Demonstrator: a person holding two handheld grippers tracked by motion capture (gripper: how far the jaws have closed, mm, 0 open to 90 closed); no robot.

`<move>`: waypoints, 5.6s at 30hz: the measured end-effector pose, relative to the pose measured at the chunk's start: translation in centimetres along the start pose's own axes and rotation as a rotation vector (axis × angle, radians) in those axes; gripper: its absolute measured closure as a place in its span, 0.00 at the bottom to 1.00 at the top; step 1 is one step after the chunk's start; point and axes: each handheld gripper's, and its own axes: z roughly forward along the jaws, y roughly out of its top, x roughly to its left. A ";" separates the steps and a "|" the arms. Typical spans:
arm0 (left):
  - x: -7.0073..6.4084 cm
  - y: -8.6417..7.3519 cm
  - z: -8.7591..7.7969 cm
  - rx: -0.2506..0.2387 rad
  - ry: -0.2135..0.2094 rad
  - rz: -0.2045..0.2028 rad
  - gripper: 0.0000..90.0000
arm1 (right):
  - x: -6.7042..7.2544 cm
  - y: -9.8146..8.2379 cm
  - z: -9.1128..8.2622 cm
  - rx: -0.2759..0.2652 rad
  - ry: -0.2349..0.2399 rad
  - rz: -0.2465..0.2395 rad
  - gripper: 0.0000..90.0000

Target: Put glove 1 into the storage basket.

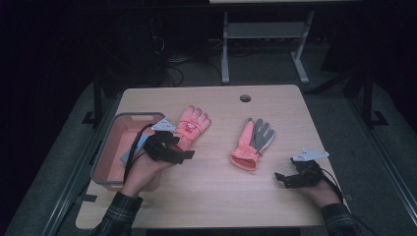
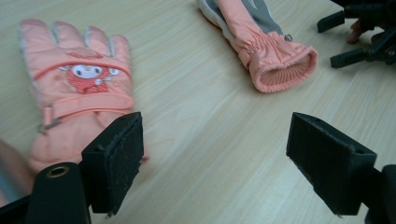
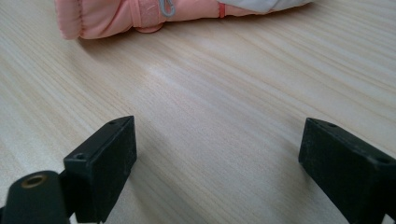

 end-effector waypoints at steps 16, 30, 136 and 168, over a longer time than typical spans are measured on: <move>-4.1 -4.9 4.1 0.067 0.005 0.129 0.20 | 0.1 -0.2 -0.2 0.000 0.004 -0.003 0.12; -4.7 -8.0 6.9 0.090 0.012 0.160 0.16 | 0.1 -0.2 -0.2 0.000 0.004 -0.003 0.12; -4.1 -9.0 6.8 0.026 -0.032 0.213 0.14 | 7.5 4.6 -2.7 0.002 0.220 -0.137 1.00; -4.1 -9.0 6.8 0.024 -0.030 0.217 0.14 | 11.9 3.3 -1.0 0.085 0.362 -0.261 1.00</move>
